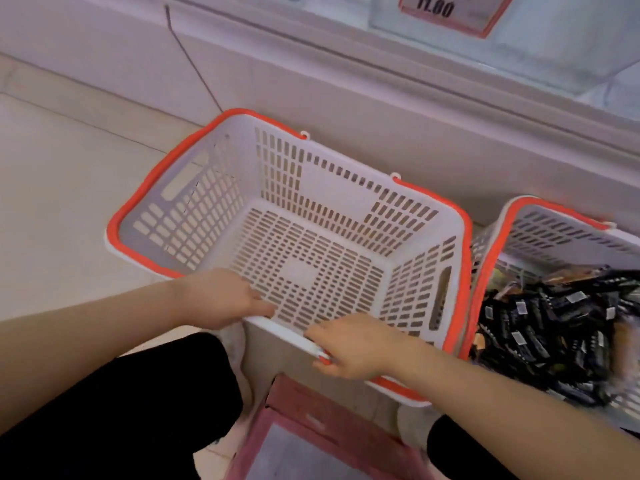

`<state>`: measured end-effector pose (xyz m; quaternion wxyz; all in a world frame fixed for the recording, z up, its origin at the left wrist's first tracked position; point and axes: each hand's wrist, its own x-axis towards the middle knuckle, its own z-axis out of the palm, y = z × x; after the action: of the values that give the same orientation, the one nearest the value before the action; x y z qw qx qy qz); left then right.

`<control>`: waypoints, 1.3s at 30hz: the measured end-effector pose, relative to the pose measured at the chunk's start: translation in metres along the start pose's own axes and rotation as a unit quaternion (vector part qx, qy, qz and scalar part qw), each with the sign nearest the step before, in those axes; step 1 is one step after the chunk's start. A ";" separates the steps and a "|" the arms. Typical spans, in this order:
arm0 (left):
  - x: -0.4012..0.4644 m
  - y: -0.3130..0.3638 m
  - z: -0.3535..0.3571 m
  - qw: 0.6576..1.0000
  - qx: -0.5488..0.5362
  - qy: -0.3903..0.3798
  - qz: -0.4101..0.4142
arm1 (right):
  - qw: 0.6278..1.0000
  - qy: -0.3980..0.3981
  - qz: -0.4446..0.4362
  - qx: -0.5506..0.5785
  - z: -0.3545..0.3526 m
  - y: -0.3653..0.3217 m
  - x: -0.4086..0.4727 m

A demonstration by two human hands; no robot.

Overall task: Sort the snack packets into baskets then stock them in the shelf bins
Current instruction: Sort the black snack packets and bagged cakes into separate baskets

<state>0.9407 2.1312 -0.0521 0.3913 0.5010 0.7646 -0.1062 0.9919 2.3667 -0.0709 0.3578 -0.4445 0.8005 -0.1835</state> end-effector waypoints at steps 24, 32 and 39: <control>0.089 0.077 -0.062 0.990 -0.044 0.069 -0.112 | 0.948 0.169 0.269 0.024 0.032 0.045 -0.093; 0.175 0.197 -0.158 0.956 -0.111 0.270 0.027 | 0.884 0.243 0.394 0.064 -0.017 0.082 -0.277; 0.265 0.236 -0.187 0.973 -0.093 0.212 0.020 | 0.749 0.385 0.481 0.244 0.057 0.143 -0.367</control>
<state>0.9987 2.5284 -0.0592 0.2671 0.4882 0.8268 0.0821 1.0790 2.7546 -0.0469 0.1568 0.2100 0.9064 -0.3314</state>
